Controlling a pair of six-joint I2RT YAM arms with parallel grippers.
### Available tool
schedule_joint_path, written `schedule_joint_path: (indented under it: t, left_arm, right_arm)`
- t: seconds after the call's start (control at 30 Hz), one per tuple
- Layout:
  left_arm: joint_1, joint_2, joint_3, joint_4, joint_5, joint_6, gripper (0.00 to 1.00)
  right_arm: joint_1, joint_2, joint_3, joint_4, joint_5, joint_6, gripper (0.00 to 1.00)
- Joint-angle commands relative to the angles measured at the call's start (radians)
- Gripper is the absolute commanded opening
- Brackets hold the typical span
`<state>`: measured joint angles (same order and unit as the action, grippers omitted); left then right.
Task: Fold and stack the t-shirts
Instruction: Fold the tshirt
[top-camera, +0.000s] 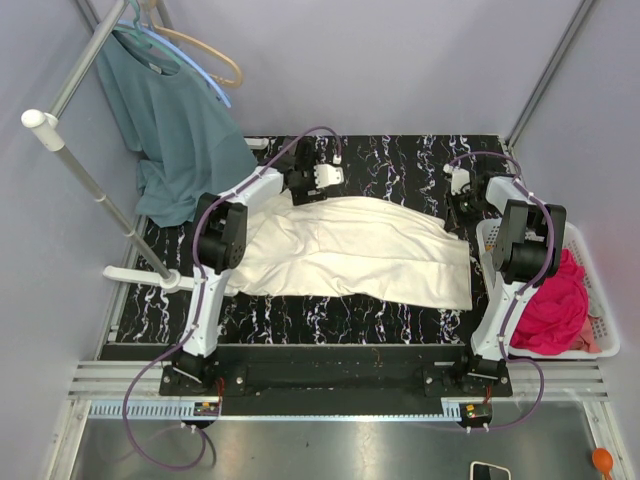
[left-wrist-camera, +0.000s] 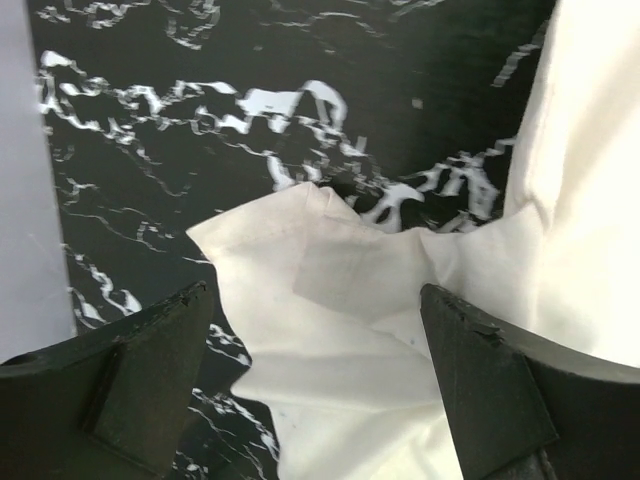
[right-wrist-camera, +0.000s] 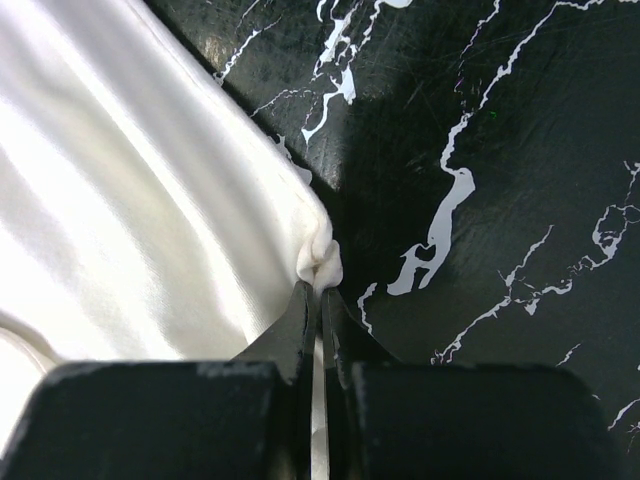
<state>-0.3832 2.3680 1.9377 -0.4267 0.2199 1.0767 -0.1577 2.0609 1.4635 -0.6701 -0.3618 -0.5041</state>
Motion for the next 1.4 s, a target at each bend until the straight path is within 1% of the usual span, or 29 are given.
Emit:
schedule_joint_path:
  t: [0.0,0.17,0.33,0.4,0.47,0.6,0.93,1.1,1.37]
  left_arm:
    - [-0.005,-0.056,-0.011,-0.09,0.041,-0.024,0.89]
    - [-0.005,-0.055,0.064,-0.116,0.049,-0.078,0.84]
    - [0.004,-0.033,0.168,-0.104,0.059,-0.159,0.84]
    - [0.01,-0.009,0.227,-0.104,0.062,-0.178,0.82]
    - [0.015,0.019,0.268,-0.107,0.071,-0.179,0.81]
    - [0.026,0.085,0.36,-0.187,0.098,-0.172,0.78]
    - [0.035,0.207,0.492,-0.19,0.13,-0.21,0.75]
    - [0.033,0.235,0.506,-0.185,0.142,-0.233,0.74]
    - [0.024,0.231,0.455,-0.201,0.156,-0.219,0.69]
  right_arm:
    - [0.015,-0.004,-0.042,-0.026,-0.011,-0.011,0.0]
    - [0.015,-0.008,-0.043,-0.026,-0.012,-0.011,0.0]
    - [0.015,-0.005,-0.046,-0.025,-0.017,-0.011,0.0]
    - [0.015,-0.004,-0.049,-0.022,-0.02,-0.01,0.0]
    - [0.015,-0.005,-0.051,-0.022,-0.02,-0.01,0.0]
    - [0.015,-0.002,-0.051,-0.02,-0.022,-0.011,0.0]
    - [0.015,0.001,-0.048,-0.022,-0.028,-0.01,0.0]
    - [0.014,-0.008,-0.054,-0.022,-0.029,-0.011,0.0]
    - [0.015,-0.01,-0.057,-0.022,-0.035,-0.01,0.0]
